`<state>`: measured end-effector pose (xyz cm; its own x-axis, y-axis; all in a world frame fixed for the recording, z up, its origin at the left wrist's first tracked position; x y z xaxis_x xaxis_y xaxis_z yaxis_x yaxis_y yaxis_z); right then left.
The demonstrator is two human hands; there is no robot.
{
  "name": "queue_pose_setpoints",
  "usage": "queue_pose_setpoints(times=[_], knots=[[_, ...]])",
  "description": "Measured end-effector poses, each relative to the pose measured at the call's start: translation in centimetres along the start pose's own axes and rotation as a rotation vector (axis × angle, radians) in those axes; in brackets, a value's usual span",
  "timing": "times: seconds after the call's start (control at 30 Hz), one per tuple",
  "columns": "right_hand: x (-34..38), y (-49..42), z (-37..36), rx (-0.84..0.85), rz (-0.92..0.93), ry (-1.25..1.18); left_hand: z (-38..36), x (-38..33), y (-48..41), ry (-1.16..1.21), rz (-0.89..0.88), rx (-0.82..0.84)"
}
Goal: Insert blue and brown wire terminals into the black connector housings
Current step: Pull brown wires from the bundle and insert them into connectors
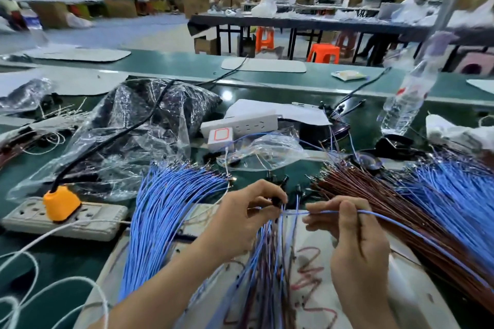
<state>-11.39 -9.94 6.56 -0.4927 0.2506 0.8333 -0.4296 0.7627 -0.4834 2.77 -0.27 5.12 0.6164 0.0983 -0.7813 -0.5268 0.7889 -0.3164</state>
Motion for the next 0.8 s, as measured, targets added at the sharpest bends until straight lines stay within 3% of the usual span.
queue_pose_setpoints(times=[0.23, 0.47, 0.8], knots=[[0.7, 0.5, -0.2, 0.074, 0.128, 0.108, 0.0, -0.3, 0.1, -0.030, -0.017, -0.016], [1.8, 1.3, -0.2, 0.114, 0.270, 0.013, -0.6, -0.4, 0.1, -0.088, -0.030, -0.003], [2.0, 1.8, -0.7, 0.198, 0.317, 0.069, -0.1, -1.1, 0.0, -0.139, -0.052, -0.002]])
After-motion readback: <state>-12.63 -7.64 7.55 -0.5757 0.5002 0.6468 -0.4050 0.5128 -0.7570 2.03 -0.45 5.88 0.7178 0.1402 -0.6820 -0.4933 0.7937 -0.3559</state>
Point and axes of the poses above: each hand's wrist, its own y-axis away from the middle knuckle, its own z-axis out of the back of the hand, x = y × z, the point moved 7 cm from there along -y, towards the middle knuckle, and after that the axes turned 14 degrees about -y, right-handed, at the moved point
